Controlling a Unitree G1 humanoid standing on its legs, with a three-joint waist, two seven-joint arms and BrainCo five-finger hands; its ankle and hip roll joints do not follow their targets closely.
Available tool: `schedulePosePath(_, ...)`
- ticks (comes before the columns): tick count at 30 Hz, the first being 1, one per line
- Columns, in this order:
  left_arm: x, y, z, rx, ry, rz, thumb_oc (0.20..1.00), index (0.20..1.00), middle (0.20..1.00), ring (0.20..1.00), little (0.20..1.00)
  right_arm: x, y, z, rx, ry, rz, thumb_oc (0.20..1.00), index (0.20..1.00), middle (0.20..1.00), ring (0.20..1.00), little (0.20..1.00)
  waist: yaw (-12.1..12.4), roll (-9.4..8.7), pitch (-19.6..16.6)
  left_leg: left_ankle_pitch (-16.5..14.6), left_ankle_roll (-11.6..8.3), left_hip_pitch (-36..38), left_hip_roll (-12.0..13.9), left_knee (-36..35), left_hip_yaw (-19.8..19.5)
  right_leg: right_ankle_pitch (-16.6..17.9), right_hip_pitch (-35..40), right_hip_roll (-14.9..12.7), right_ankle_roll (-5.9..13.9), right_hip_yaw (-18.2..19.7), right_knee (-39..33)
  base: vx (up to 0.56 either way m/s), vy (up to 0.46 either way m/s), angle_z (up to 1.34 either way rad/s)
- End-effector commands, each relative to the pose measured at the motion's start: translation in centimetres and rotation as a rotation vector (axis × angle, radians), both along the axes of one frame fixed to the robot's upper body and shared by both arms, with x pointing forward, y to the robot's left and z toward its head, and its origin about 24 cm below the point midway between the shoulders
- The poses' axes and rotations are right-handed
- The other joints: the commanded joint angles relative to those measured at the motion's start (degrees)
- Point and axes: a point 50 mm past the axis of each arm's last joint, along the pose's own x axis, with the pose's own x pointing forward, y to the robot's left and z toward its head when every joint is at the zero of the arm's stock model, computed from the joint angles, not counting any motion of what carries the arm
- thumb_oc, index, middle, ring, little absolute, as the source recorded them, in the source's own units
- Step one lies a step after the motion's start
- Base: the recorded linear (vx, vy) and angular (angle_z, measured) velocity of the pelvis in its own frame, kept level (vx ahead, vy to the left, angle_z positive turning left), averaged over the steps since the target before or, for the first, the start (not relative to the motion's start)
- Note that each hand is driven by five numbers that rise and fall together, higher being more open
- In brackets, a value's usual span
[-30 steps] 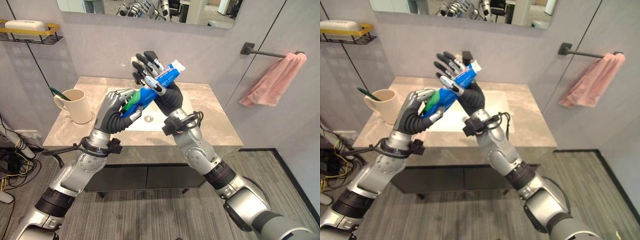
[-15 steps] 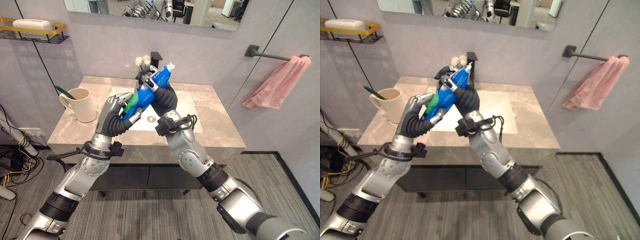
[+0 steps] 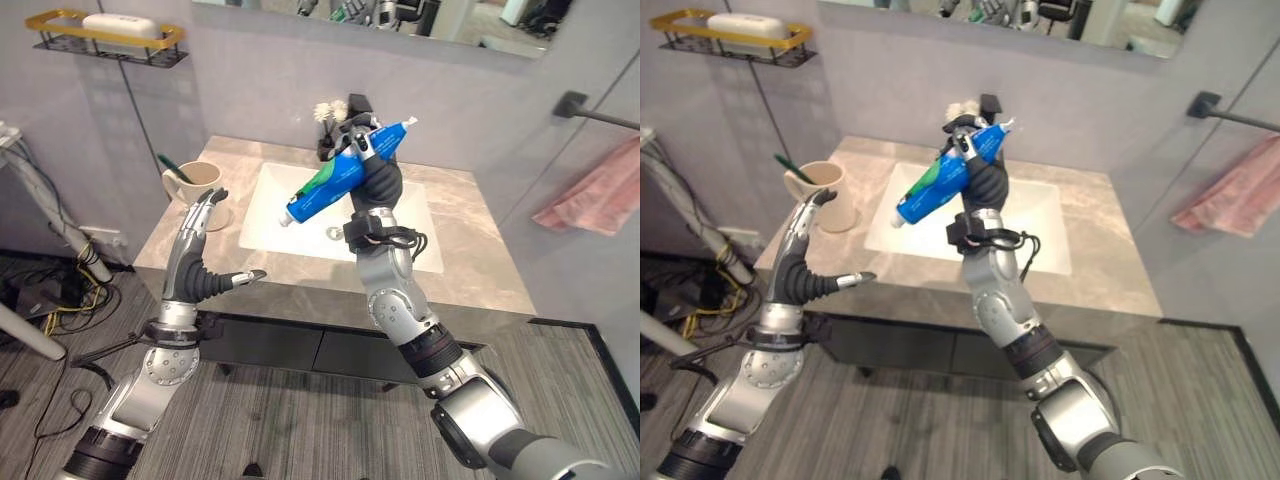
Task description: Put brush and paste in cup on sink, flatten towel.
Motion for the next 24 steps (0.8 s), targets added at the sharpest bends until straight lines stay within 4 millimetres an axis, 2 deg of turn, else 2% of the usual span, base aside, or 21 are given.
schedulePosePath(1,-0.9,2.6,1.0,-0.015,-0.030,0.055,1.000,1.000,1.000,1.000,1.000,-0.6,-2.9,4.3,0.067,-0.206,-0.143,0.200,0.200,0.200,0.200,0.200,1.9,-0.56,-0.2,-5.7,5.97,0.3,-4.5,4.2,-2.5,7.9,-4.0,-7.8,4.90,3.8,16.5,-0.01,0.166,0.30)
schedulePosePath(3,-0.9,2.7,0.8,-0.030,-0.021,0.060,1.000,1.000,1.000,1.000,1.000,-0.6,-3.6,4.5,0.058,-0.218,-0.173,0.200,0.200,0.200,0.200,0.200,2.0,-0.17,0.0,-5.9,6.23,0.1,-4.7,4.7,-3.3,6.5,-4.5,-7.1,4.38,4.2,17.9,0.02,0.135,0.39)
schedulePosePath(4,-0.9,3.2,0.0,-0.044,0.020,0.073,1.000,1.000,1.000,1.000,1.000,-0.5,-4.7,5.0,0.045,-0.240,-0.217,0.200,0.200,0.200,0.200,0.200,1.2,0.62,-0.2,-6.0,6.61,0.2,-4.8,4.8,-5.4,1.2,-5.6,-2.8,2.67,7.1,18.4,0.04,0.070,0.52)
schedulePosePath(5,-0.9,3.2,0.0,-0.045,0.020,0.073,1.000,1.000,1.000,1.000,1.000,-0.5,-4.7,5.0,0.044,-0.241,-0.217,0.200,0.200,0.200,0.200,0.200,1.2,0.64,-0.2,-5.9,6.57,0.0,-4.8,4.8,-5.4,1.4,-5.8,-2.8,2.58,7.1,18.3,0.06,0.111,0.68)
schedulePosePath(6,-1.0,3.4,-0.2,-0.044,0.038,0.076,1.000,1.000,1.000,1.000,1.000,-0.5,-5.2,5.3,0.045,-0.249,-0.235,0.200,0.200,0.200,0.200,0.200,1.0,0.92,-0.4,-5.7,6.67,0.0,-5.0,4.5,-6.1,-0.4,-6.6,-1.4,2.07,7.1,17.8,0.04,0.051,0.59)
schedulePosePath(7,-1.2,3.8,-0.5,-0.045,0.055,0.086,1.000,1.000,1.000,1.000,1.000,-0.5,-5.4,5.6,0.047,-0.259,-0.245,0.200,0.200,0.200,0.200,0.200,1.2,0.98,-0.5,-5.7,6.65,0.3,-5.3,4.1,-6.5,-0.7,-6.8,-1.3,1.78,5.9,16.8,0.09,0.032,0.74)
schedulePosePath(8,-1.6,4.1,-0.9,-0.064,0.068,0.103,1.000,1.000,1.000,1.000,1.000,-0.2,-5.9,6.3,0.053,-0.270,-0.272,0.200,0.200,0.200,0.200,0.200,1.8,0.96,-0.3,-5.9,6.66,0.8,-5.7,3.8,-7.0,0.6,-7.9,-1.8,1.77,4.1,15.1,0.07,-0.006,0.56)
schedulePosePath(9,-1.6,4.2,-0.8,-0.064,0.068,0.103,1.000,1.000,1.000,1.000,1.000,-0.2,-5.9,6.3,0.053,-0.271,-0.272,0.200,0.200,0.200,0.200,0.200,1.7,1.00,-0.3,-5.9,6.65,0.8,-5.7,3.8,-7.1,0.6,-7.8,-1.8,1.77,3.9,15.0,0.07,-0.032,0.33)
schedulePosePath(10,-1.6,4.4,-1.1,-0.084,0.077,0.113,1.000,1.000,1.000,1.000,1.000,-0.3,-6.5,7.5,0.042,-0.309,-0.305,0.200,0.200,0.200,0.200,0.200,1.3,1.45,0.7,-5.9,6.58,1.2,-5.8,3.7,-8.4,1.4,-11.0,-1.1,1.89,5.5,12.8,0.04,-0.012,0.16)
schedulePosePath(11,-1.5,4.4,-1.0,-0.085,0.076,0.112,1.000,1.000,1.000,1.000,1.000,-0.3,-6.5,7.6,0.041,-0.310,-0.305,0.200,0.200,0.200,0.200,0.200,1.3,1.53,0.8,-6.0,6.56,1.2,-5.7,3.7,-8.4,1.4,-11.0,-1.0,1.88,5.4,12.8,0.06,-0.015,0.29)
schedulePosePath(12,-1.5,4.6,-1.5,-0.095,0.093,0.128,1.000,1.000,1.000,1.000,1.000,-0.3,-6.5,8.1,0.024,-0.331,-0.316,0.200,0.200,0.200,0.200,0.200,0.9,1.55,1.5,-6.1,6.46,1.5,-5.9,4.1,-9.1,2.3,-12.7,-0.7,2.09,7.2,11.9,0.06,-0.017,0.62)
schedulePosePath(13,-1.4,4.7,-1.7,-0.100,0.103,0.133,1.000,1.000,1.000,1.000,1.000,-0.4,-6.7,8.9,-0.003,-0.360,-0.337,0.200,0.200,0.200,0.200,0.200,0.6,1.62,2.1,-6.5,6.43,2.0,-6.1,4.4,-10.0,3.2,-14.3,-0.3,2.42,9.2,10.9,0.10,-0.030,0.61)
schedulePosePath(15,-1.5,4.7,-2.0,-0.116,0.111,0.133,1.000,1.000,1.000,1.000,1.000,-0.4,-6.7,10.3,-0.008,-0.395,-0.355,0.200,0.200,0.200,0.200,0.200,0.9,1.73,3.0,-7.4,6.20,3.0,-6.2,4.3,-10.9,5.7,-16.2,-0.4,3.48,10.4,9.0,0.12,-0.067,0.45)
schedulePosePath(17,-1.7,4.9,-2.6,-0.135,0.144,0.132,1.000,1.000,1.000,1.000,1.000,-0.5,-7.3,12.0,-0.027,-0.439,-0.403,0.200,0.200,0.200,0.200,0.200,0.8,0.84,3.5,-7.9,5.76,3.4,-6.8,4.6,-12.9,7.3,-16.9,0.0,4.26,11.9,8.0,0.17,-0.145,0.22)
schedulePosePath(19,-1.6,5.0,-3.8,-0.139,0.202,0.140,1.000,1.000,1.000,1.000,1.000,-0.7,-7.8,12.2,-0.047,-0.457,-0.425,0.200,0.200,0.200,0.200,0.200,0.7,0.56,3.1,-8.6,5.48,3.8,-6.6,4.4,-14.9,5.3,-16.3,1.1,3.93,13.0,8.2,0.19,-0.156,0.16)
schedulePosePath(24,-1.7,4.8,-5.7,-0.153,0.289,0.150,1.000,1.000,1.000,1.000,1.000,-1.0,-7.4,13.1,-0.077,-0.496,-0.414,0.200,0.200,0.200,0.200,0.200,-0.1,0.99,2.2,-8.2,4.43,3.2,-4.6,3.7,-18.4,3.5,-15.2,2.7,2.56,9.7,8.6,0.11,-0.155,0.43)
